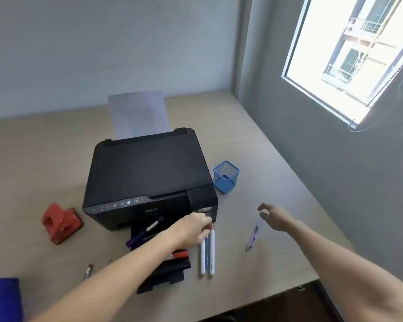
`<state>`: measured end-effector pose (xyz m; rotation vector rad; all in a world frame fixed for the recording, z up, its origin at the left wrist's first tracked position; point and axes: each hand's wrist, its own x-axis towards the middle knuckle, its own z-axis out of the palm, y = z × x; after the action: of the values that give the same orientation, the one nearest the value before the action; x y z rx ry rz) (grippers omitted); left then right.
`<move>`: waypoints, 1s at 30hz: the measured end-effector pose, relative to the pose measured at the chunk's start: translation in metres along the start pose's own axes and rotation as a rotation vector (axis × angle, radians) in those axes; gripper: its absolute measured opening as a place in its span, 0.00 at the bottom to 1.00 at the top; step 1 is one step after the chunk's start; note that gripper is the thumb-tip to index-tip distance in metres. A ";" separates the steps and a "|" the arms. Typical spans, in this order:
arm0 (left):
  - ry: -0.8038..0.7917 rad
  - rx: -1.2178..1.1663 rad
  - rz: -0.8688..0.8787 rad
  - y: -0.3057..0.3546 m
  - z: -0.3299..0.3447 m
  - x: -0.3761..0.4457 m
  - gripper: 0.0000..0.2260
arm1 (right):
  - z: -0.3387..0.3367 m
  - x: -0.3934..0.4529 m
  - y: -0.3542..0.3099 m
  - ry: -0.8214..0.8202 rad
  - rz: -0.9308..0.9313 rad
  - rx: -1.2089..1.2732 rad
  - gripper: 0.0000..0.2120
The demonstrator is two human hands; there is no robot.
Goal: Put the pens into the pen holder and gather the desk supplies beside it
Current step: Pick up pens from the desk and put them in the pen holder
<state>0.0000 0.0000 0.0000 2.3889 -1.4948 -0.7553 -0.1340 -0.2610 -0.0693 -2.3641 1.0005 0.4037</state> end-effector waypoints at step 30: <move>0.067 -0.229 -0.896 0.031 0.124 0.043 0.15 | 0.097 -0.007 -0.056 -0.103 0.098 0.416 0.12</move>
<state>-0.0747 -0.0426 -0.1034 2.7977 -0.2126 -0.9136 -0.1036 -0.1678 -0.1249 -1.9110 1.0413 0.3149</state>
